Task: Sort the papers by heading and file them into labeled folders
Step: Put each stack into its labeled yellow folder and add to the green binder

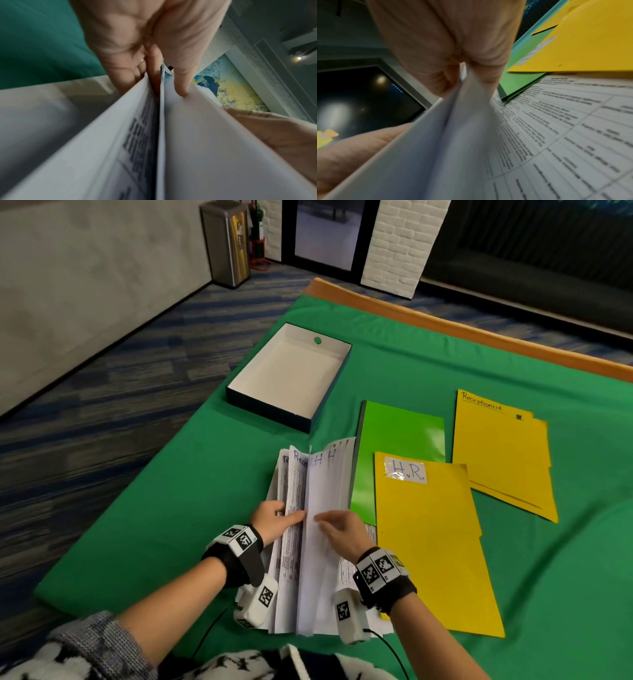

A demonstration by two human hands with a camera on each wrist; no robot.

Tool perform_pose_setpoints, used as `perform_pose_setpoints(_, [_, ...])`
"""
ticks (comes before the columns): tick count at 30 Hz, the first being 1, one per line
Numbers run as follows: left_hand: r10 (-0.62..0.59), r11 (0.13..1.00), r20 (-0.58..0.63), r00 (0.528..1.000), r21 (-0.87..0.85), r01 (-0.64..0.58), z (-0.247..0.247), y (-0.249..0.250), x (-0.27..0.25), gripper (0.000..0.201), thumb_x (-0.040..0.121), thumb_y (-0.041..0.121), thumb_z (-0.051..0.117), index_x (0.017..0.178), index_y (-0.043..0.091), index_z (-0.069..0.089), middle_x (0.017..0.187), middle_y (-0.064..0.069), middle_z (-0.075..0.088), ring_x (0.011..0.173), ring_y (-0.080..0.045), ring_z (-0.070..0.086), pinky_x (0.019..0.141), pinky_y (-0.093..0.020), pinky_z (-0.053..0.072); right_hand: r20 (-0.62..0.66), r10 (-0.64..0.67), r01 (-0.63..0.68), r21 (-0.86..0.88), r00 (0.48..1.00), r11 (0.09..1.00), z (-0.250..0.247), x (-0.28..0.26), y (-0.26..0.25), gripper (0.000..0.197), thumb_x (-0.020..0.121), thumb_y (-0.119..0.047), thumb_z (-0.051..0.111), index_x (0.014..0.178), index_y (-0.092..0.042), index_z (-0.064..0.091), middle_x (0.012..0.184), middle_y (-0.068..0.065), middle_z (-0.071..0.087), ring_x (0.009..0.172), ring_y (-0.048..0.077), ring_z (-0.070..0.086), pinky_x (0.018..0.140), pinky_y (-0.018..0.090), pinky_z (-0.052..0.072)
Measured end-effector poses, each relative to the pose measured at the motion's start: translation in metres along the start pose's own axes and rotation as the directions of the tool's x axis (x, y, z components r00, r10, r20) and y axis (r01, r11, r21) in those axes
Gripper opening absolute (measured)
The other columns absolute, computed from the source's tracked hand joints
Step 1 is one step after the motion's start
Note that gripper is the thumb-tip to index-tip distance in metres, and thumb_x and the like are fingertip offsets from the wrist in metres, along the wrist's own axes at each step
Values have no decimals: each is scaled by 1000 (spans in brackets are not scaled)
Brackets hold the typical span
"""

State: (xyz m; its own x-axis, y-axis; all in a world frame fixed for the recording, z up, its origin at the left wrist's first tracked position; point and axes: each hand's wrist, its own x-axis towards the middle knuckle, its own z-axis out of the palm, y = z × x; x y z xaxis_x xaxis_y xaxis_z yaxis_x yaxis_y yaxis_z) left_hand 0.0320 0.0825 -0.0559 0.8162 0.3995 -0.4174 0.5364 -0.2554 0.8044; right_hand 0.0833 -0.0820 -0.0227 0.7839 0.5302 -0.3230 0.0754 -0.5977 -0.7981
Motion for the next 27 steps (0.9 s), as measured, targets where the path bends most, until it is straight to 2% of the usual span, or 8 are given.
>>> perform_pose_setpoints(2, [-21, 999, 15, 1000, 38, 21, 2, -1, 0, 37, 77, 42, 71, 91, 10, 61, 85, -1, 56, 89, -20, 54, 76, -27, 42, 65, 4, -3, -7, 998, 1000, 6, 2, -5, 48, 82, -50, 63, 110, -11, 69, 109, 2, 69, 97, 11, 64, 85, 26, 49])
perform_pose_setpoints(5, [-59, 997, 21, 998, 41, 58, 2, -4, 1, 75, 73, 46, 73, 128, 1, 50, 133, -12, 52, 122, -27, 49, 103, -35, 40, 61, 10, -4, -94, 998, 996, 11, 4, -8, 37, 79, -40, 71, 104, -13, 72, 99, -1, 71, 88, 9, 63, 79, 20, 47])
perform_pose_setpoints(9, [-34, 999, 30, 999, 38, 33, -2, -2, -2, 57, 73, 43, 74, 114, 6, 62, 116, -8, 65, 108, -25, 60, 94, -38, 48, -1, 59, -58, -92, 998, 994, 13, 9, 3, 29, 82, -18, 67, 55, -11, 60, 53, 5, 51, 54, 11, 41, 54, 18, 36])
perform_pose_setpoints(11, [-12, 999, -7, 1000, 35, 13, -3, -3, -4, 56, 78, 31, 73, 127, 11, 53, 124, -8, 61, 114, -24, 57, 96, -37, 47, -22, 122, -123, -59, 992, 991, 12, 10, 9, 41, 81, -19, 68, 47, -17, 45, 48, -2, 35, 51, 13, 32, 52, 23, 30])
perform_pose_setpoints(14, [54, 996, -88, 995, -61, -60, -3, -1, -6, 77, 81, 5, 66, 143, 29, 28, 134, -7, 52, 121, -24, 52, 100, -38, 45, -77, 219, -213, 73, 973, 974, 10, 8, 19, 39, 74, -23, 75, 47, -19, 48, 52, 2, 42, 53, 15, 38, 55, 23, 35])
perform_pose_setpoints(18, [180, 980, -37, 983, 91, -176, -1, 9, -11, 36, 86, 19, 64, 122, 20, 59, 131, 0, 56, 123, -17, 50, 98, -21, 36, -103, 277, -255, 185, 955, 949, 7, 7, 26, 39, 65, -23, 83, 45, -18, 50, 47, 0, 46, 46, 14, 39, 50, 22, 35])
perform_pose_setpoints(23, [17, 990, 66, 998, 136, -26, 4, 11, -11, 63, 73, 57, 68, 117, 12, 62, 123, -1, 61, 113, -15, 56, 93, -24, 42, -70, 307, -262, 367, 949, 893, 4, 4, 24, 34, 53, -16, 91, 51, -13, 57, 48, -2, 56, 45, 12, 50, 50, 25, 43])
perform_pose_setpoints(27, [-11, 991, 46, 999, 132, 5, 3, 10, -6, 48, 71, 61, 67, 86, 15, 70, 89, -2, 67, 89, -16, 63, 86, -28, 51, -77, 299, -229, 474, 951, 850, -3, 0, 25, 33, 49, -18, 91, 49, -13, 58, 52, 1, 57, 53, 16, 54, 54, 26, 44])
